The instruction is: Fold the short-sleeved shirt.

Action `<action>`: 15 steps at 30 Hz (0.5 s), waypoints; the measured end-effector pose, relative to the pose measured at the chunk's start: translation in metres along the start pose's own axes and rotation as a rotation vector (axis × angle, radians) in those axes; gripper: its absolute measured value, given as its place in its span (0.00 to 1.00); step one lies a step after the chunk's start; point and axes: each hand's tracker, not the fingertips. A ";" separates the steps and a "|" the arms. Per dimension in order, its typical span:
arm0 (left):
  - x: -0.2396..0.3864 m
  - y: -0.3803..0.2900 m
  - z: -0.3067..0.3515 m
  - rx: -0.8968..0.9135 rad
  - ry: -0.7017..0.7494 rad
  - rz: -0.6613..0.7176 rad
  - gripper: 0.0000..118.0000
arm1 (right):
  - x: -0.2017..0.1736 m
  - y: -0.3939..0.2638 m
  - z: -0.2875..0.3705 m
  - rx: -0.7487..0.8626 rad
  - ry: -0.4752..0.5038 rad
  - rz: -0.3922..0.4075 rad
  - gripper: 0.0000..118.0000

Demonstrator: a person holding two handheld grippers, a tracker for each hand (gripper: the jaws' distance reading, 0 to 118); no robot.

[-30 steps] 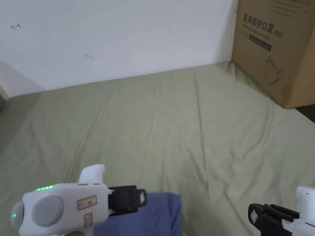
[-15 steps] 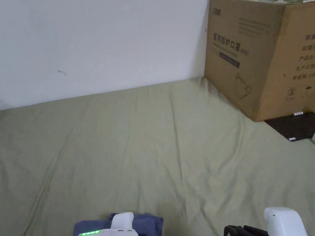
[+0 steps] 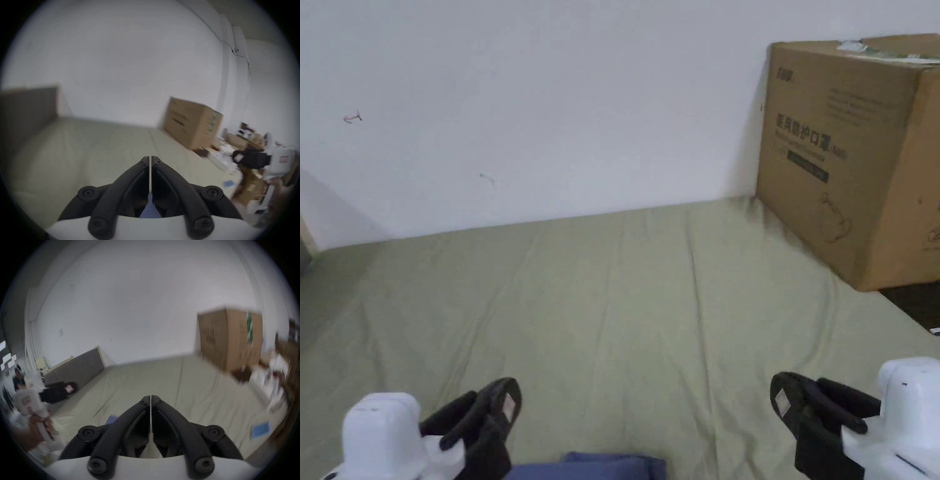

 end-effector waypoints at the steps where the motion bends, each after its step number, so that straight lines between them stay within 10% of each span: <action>1: 0.000 0.006 0.013 0.057 0.064 -0.060 0.02 | -0.009 0.005 0.005 0.071 -0.032 0.062 0.02; 7: 0.009 -0.003 0.047 0.240 0.325 -0.270 0.02 | -0.034 -0.006 0.013 0.361 -0.182 0.079 0.02; 15: 0.007 -0.031 0.074 0.253 0.417 -0.270 0.02 | -0.027 -0.038 0.011 0.239 -0.281 0.083 0.02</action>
